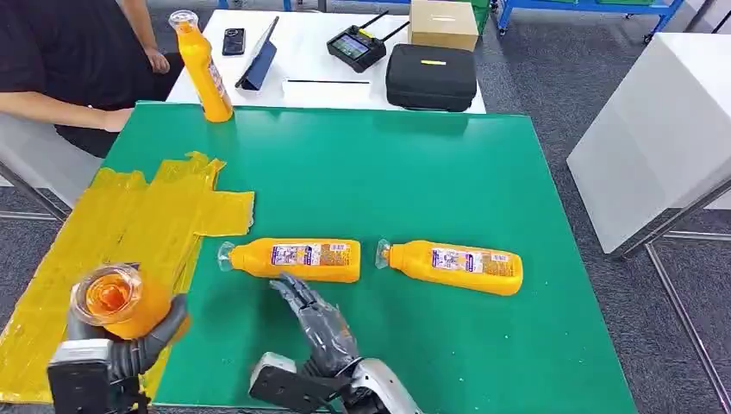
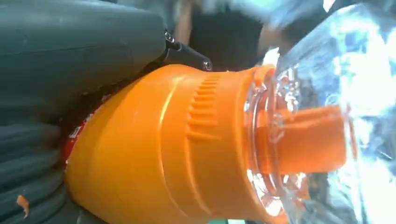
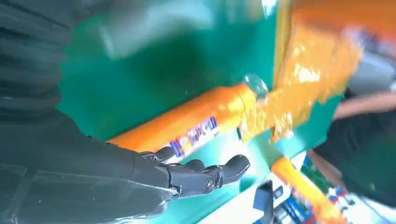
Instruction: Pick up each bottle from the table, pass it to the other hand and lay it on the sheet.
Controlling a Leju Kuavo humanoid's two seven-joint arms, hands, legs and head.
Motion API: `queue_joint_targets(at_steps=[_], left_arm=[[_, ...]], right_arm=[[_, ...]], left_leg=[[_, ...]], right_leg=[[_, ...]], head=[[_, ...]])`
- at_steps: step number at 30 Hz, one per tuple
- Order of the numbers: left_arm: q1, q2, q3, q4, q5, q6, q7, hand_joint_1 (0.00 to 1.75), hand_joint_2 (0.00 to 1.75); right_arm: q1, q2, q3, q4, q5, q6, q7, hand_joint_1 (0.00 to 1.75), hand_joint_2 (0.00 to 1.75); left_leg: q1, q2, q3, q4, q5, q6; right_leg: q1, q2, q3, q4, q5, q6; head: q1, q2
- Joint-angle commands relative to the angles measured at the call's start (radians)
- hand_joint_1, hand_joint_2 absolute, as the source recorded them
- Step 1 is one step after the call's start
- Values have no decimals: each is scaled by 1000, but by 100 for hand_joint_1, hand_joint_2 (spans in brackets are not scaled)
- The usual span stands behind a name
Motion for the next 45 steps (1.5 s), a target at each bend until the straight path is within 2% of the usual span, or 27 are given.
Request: queue_joint_targets(at_steps=[1, 3, 5, 8, 12, 15, 17, 20, 22, 24, 28, 30, 31, 32, 34, 35, 38, 39, 40, 43, 45], left_arm=[[-112, 123, 53, 275, -482, 172, 145, 175, 175], [-162, 157, 7, 416, -702, 201, 272, 175, 175], [-219, 183, -46, 568, -820, 217, 344, 175, 175], [-244, 187, -68, 645, -867, 225, 379, 175, 175], [-323, 214, -143, 952, -983, 202, 494, 175, 175], [-355, 224, -172, 1073, -992, 223, 503, 175, 175], [-381, 226, -191, 1157, -1011, 176, 530, 175, 175], [-384, 225, -189, 1167, -1006, 175, 531, 175, 175], [-386, 225, -189, 1167, -1006, 174, 531, 175, 175], [-388, 224, -190, 1167, -1006, 173, 531, 175, 175], [-388, 224, -190, 1167, -1006, 173, 531, 175, 175], [-404, 227, -208, 1202, -1024, 104, 565, 175, 175], [-411, 224, -207, 1220, -1018, 77, 571, 124, 0], [-426, 224, -211, 1248, -1015, 51, 583, 0, 0], [-441, 233, -230, 1277, -1012, 63, 550, 0, 0], [-452, 243, -256, 1298, -1036, 58, 553, 0, 0], [-476, 248, -299, 1305, -1047, 25, 522, 0, 0], [-483, 247, -316, 1298, -1058, 7, 513, 0, 0], [-483, 244, -326, 1276, -1050, 3, 491, 0, 0], [-478, 250, -386, 1179, -1037, -22, 426, 0, 0], [-461, 272, -428, 1086, -1022, -37, 400, 0, 0]], right_arm=[[47, -38, -112, -130, -7, 12, 5, 0, 0], [41, -32, -111, -121, -5, 23, 2, 0, 0], [30, -28, -103, -114, -4, 32, 0, 0, 0], [24, -28, -95, -111, -3, 40, 1, 0, 0], [13, -44, -63, -95, -9, 52, -3, 0, 0], [15, -52, -56, -89, -17, 48, -15, 0, 0], [17, -59, -52, -88, -23, 47, -13, 0, 0], [17, -60, -53, -88, -24, 47, -13, 0, 0], [16, -61, -53, -88, -24, 47, -13, 0, 0], [16, -60, -53, -89, -24, 47, -13, 0, 0], [16, -60, -53, -89, -24, 47, -13, 0, 0], [16, -63, -52, -90, -27, 48, -11, 0, 0], [16, -62, -55, -88, -27, 46, -5, 0, 0], [15, -64, -56, -86, -20, 44, 4, 0, 0], [44, -37, -67, -106, 38, 16, 50, 0, 0], [40, -35, -58, -102, 103, 11, 95, 0, 175], [-18, -23, -84, -18, 230, 16, 177, 0, 175], [-38, -19, -98, 13, 253, 16, 190, 0, 175], [-60, -9, -121, 52, 277, 22, 197, 0, 175], [-112, 8, -193, 133, 333, 39, 201, 0, 175], [-121, 9, -236, 147, 344, 43, 195, 0, 175]], left_leg=[[-1, -7, 5, -3, 1, 1], [-1, -6, 5, -3, 1, 1], [-2, -5, 5, -4, 2, 1], [-1, -4, 4, -3, 1, 1], [-2, -3, 5, -4, 1, 1], [-1, -3, 5, -3, 1, 1], [-1, -2, 4, -3, 1, 1], [-1, -4, 6, -2, 0, 2], [-1, -2, 5, -2, 0, 1], [-1, -6, 5, -1, 1, 2], [-1, -7, 11, -2, 0, 0], [-1, -8, 13, -2, -1, -2], [-1, -8, 13, -3, -1, -2], [-1, -9, 15, -3, -1, -3], [-1, -10, 17, -3, 0, -2], [-1, -9, 16, -3, 1, -2], [-1, -11, 21, -3, 1, -1], [-1, -9, 19, -4, 2, -1], [-1, -12, 22, -3, 0, -3], [-2, -12, 15, -4, 4, -1], [-2, -15, 17, -4, 5, 1]], right_leg=[[0, -4, 5, -1, -1, -6], [-1, -4, 5, -1, -1, -6], [-1, -3, 4, -2, 0, -4], [-1, -3, 4, -1, 0, -3], [-1, -2, 4, -2, 1, -5], [-1, -2, 4, -2, 2, -5], [0, -2, 4, -1, 1, -5], [0, -3, 5, -1, 1, -8], [-1, -2, 4, -1, 1, -5], [0, -5, 7, 0, -1, -7], [0, -5, 4, 1, -3, -8], [0, -5, 5, 1, -4, -8], [0, -5, 4, 0, -3, -9], [0, -7, 7, 0, -4, -7], [0, -9, 9, 0, -4, -7], [0, -9, 8, 1, -4, -9], [0, -11, 15, 1, -5, -8], [0, -9, 12, 1, -4, -9], [0, -13, 17, 1, -6, -6], [-1, -12, 10, 1, -2, -8], [-1, -15, 11, 1, -2, -7]], head=[[0, 0], [0, 0], [0, 0], [0, 0], [0, 0], [0, 0], [0, 0], [1, 0], [0, 0], [1, 0], [0, 0], [0, 0], [0, 0], [0, 0], [0, 0], [0, 0], [0, 0], [0, 0], [0, 0], [0, 0], [0, 0]])
